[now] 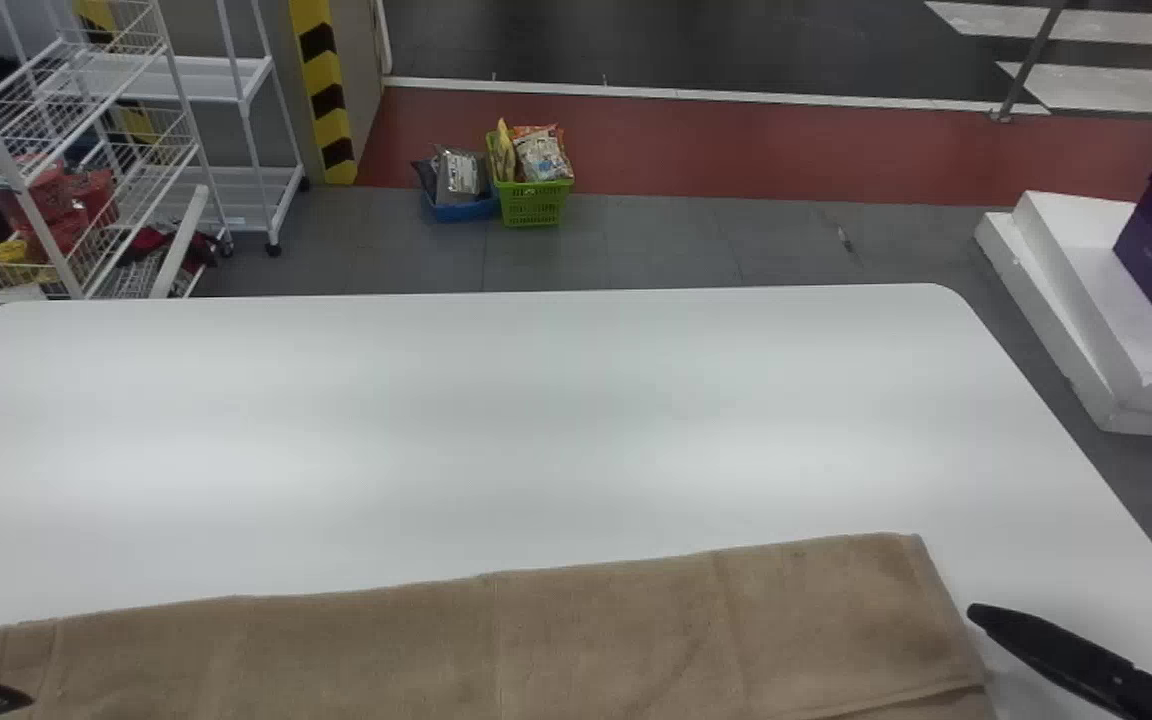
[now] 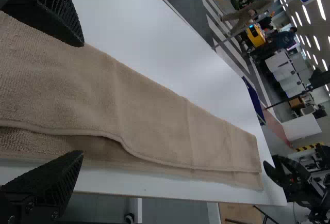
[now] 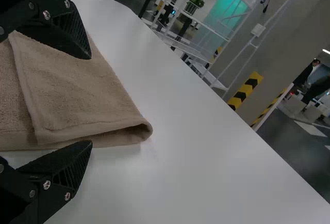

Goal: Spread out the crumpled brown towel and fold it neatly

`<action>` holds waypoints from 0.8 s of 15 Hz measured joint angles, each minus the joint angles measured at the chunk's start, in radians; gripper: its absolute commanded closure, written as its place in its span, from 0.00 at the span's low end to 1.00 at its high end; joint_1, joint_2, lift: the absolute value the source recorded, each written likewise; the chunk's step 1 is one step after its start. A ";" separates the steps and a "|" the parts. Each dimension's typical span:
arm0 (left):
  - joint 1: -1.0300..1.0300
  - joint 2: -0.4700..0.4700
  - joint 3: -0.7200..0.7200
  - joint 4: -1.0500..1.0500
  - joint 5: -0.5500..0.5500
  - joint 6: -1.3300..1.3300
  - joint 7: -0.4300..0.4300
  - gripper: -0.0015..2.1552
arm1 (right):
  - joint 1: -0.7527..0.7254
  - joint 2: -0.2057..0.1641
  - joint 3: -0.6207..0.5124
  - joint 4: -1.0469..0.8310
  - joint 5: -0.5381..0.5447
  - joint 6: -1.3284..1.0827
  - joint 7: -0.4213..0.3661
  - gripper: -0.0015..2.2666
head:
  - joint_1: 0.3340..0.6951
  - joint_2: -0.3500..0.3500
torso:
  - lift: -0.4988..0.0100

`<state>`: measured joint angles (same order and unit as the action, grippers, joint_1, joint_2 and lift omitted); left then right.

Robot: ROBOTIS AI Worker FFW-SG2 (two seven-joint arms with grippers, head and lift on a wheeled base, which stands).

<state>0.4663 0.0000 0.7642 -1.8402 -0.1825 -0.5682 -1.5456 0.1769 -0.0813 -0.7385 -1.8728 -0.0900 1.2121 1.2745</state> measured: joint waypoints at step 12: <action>-0.002 0.000 0.004 0.006 0.001 0.000 0.002 0.03 | -0.018 -0.007 0.015 -0.011 0.063 0.031 -0.001 0.18 | 1.00 0.42 | 0.73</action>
<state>0.4644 0.0000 0.7683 -1.8341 -0.1812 -0.5682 -1.5432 0.1586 -0.0880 -0.7233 -1.8837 -0.0266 1.2430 1.2732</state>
